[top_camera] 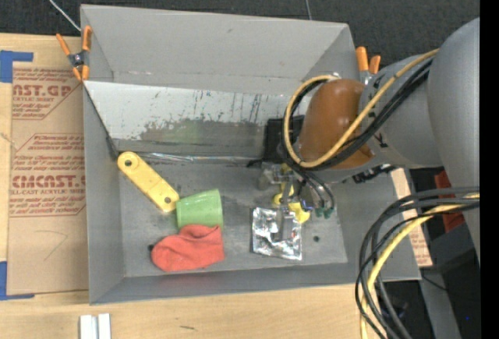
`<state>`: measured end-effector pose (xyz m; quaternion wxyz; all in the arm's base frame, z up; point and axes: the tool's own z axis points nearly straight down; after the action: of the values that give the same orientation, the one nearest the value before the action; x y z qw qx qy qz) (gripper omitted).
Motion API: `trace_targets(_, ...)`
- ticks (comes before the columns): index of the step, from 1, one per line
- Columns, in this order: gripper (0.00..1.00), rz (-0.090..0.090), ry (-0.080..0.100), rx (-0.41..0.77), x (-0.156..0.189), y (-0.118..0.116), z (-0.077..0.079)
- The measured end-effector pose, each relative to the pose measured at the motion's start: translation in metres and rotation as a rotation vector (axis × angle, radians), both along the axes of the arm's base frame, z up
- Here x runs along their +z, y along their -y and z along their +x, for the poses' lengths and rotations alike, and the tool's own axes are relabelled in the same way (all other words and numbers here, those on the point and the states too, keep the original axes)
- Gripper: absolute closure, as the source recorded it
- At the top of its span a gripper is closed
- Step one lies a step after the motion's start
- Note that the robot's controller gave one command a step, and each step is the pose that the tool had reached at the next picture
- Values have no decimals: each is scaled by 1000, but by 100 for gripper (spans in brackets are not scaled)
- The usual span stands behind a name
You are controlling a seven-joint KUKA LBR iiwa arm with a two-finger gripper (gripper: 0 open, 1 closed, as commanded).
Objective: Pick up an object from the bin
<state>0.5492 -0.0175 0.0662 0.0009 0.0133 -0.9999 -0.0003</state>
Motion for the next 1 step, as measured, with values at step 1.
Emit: trace_targets(1,0,1,-9,-202,3,15,-19)
